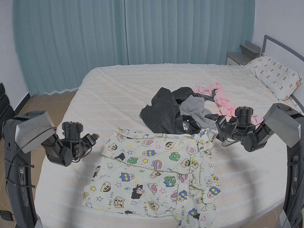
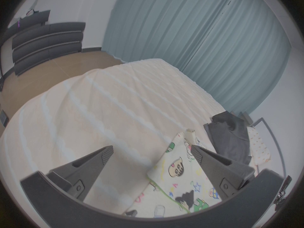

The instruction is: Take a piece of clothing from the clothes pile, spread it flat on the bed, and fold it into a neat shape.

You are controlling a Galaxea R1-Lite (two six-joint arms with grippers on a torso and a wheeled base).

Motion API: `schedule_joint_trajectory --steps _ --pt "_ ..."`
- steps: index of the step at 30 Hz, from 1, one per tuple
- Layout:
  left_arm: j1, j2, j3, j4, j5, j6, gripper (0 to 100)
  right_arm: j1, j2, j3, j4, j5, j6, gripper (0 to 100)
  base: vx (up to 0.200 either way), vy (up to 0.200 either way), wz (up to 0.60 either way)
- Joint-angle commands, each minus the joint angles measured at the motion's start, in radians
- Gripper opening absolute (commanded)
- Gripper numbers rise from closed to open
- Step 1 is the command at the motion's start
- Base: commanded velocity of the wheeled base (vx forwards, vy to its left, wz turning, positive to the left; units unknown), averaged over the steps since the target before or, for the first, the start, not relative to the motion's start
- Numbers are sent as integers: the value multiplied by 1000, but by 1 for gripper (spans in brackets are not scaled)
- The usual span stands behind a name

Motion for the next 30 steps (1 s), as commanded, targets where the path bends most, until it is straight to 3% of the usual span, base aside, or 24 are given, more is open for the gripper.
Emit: schedule_joint_trajectory --steps 1,10,13,20,24,25,26,30 --pt "0 -60 71 -2 -38 -20 100 -8 -46 -35 -10 10 31 100 0 0 0" --pt "-9 -57 114 -55 -61 -54 100 -19 -27 -151 306 10 46 100 0 0 0" --pt "-14 -60 138 -76 -62 -54 100 -39 -23 -162 398 5 -64 100 0 0 0" --pt "-16 -64 189 -130 -62 -56 100 -67 -49 -155 493 -19 -176 100 0 0 0" --pt "-23 -87 238 -157 -67 -56 100 -79 -86 -41 516 -19 -316 100 0 0 0" --pt "-26 -112 281 -183 -90 -59 100 -90 -107 56 512 -19 -437 100 0 0 0" --pt "-31 -129 307 -200 -107 -66 100 -96 -119 108 504 -18 -499 100 0 0 0" --pt "-43 -193 387 -251 -148 -135 100 -122 -161 289 432 25 -680 100 0 0 0"
